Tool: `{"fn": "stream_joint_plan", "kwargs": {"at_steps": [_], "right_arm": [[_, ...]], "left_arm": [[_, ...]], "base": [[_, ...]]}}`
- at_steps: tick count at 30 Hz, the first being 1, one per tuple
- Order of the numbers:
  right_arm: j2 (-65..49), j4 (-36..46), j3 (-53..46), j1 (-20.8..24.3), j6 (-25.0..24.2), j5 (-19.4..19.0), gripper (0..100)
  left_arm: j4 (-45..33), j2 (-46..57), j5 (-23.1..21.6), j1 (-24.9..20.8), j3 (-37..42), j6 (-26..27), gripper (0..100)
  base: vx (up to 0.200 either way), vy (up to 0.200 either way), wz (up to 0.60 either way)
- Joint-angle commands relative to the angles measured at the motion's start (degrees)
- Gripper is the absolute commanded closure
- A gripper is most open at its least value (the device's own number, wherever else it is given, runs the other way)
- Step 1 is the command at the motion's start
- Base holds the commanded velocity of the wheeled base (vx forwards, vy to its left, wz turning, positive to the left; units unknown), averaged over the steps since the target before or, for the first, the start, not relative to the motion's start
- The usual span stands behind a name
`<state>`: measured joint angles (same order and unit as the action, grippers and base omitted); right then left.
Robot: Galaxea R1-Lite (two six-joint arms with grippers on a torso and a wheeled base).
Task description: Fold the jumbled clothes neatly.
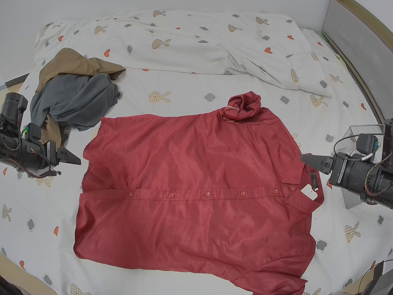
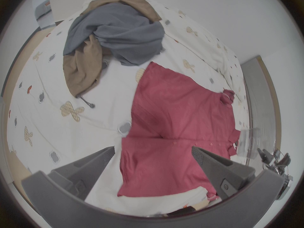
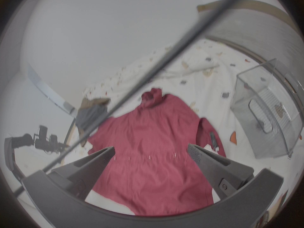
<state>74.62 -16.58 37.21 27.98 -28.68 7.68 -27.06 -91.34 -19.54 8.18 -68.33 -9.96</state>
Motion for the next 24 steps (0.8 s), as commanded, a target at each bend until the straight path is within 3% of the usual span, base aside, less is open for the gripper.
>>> {"fn": "stream_joint_plan", "kwargs": {"at_steps": [1, 2, 3, 4, 7, 8, 10, 11, 12, 14, 15, 17, 23, 24], "right_arm": [[-3.3, 49.8, 23.5, 12.5, -2.3, -9.4, 0], [-3.3, 52.4, 20.9, 22.7, 3.3, -10.1, 0], [-3.3, 52.4, 20.5, 23.0, 3.6, -10.0, 0], [-3.2, 52.2, 16.2, 26.6, 8.0, -9.6, 0], [-2.7, 51.4, 9.2, 29.5, 16.2, -7.6, 0], [-1.4, 49.9, 5.1, 30.7, 20.8, -5.2, 0], [0.4, 45.6, -0.4, 32.1, 24.8, -1.4, 0], [0.5, 45.1, -0.9, 32.3, 25.0, -1.1, 0], [1.9, 38.6, -6.4, 34.9, 26.8, 2.6, 0], [3.1, 32.2, -10.6, 37.5, 27.4, 5.2, 0], [4.4, 24.0, -15.2, 40.4, 27.4, 8.1, 0], [5.8, 18.0, -18.6, 42.2, 27.5, 9.4, 0], [9.8, 14.1, -22.8, 47.6, 28.0, 10.1, 0], [11.3, 13.9, -23.3, 50.3, 28.0, 10.1, 0]], "left_arm": [[-21.8, 17.4, -1.3, -14.2, 0.2, -1.2, 0], [-21.7, 20.2, 0.0, -19.8, 5.8, -0.1, 0], [-21.7, 20.2, 0.0, -19.8, 5.8, -0.1, 0], [-21.5, 21.4, 3.4, -22.8, 10.1, 2.4, 0], [-19.3, 23.1, 12.6, -26.8, 19.7, 9.0, 0], [-15.2, 25.3, 16.8, -28.2, 25.6, 12.4, 0], [-8.5, 28.1, 20.5, -29.2, 32.8, 16.0, 0], [-7.9, 28.3, 20.9, -29.3, 33.3, 16.3, 0], [-1.1, 30.5, 23.9, -29.6, 38.5, 19.5, 0], [4.0, 32.5, 26.1, -29.6, 41.7, 21.7, 0], [8.5, 34.7, 27.5, -29.5, 44.2, 23.4, 0], [9.5, 36.4, 27.5, -29.6, 44.4, 23.5, 0], [9.8, 37.3, 27.3, -29.5, 43.7, 23.5, 0], [9.9, 35.3, 27.3, -29.5, 41.4, 23.5, 0]], "base": [[0.000, 0.000, 0.00], [0.000, 0.000, 0.00], [0.000, 0.000, 0.00], [0.000, 0.000, 0.00], [0.000, 0.000, 0.00], [0.000, 0.000, 0.00], [0.000, 0.000, 0.00], [0.000, 0.000, 0.00], [0.000, 0.000, 0.00], [0.000, 0.000, 0.00], [0.000, 0.000, 0.00], [0.000, 0.000, 0.00], [0.000, 0.000, 0.00], [0.000, 0.000, 0.00]]}}
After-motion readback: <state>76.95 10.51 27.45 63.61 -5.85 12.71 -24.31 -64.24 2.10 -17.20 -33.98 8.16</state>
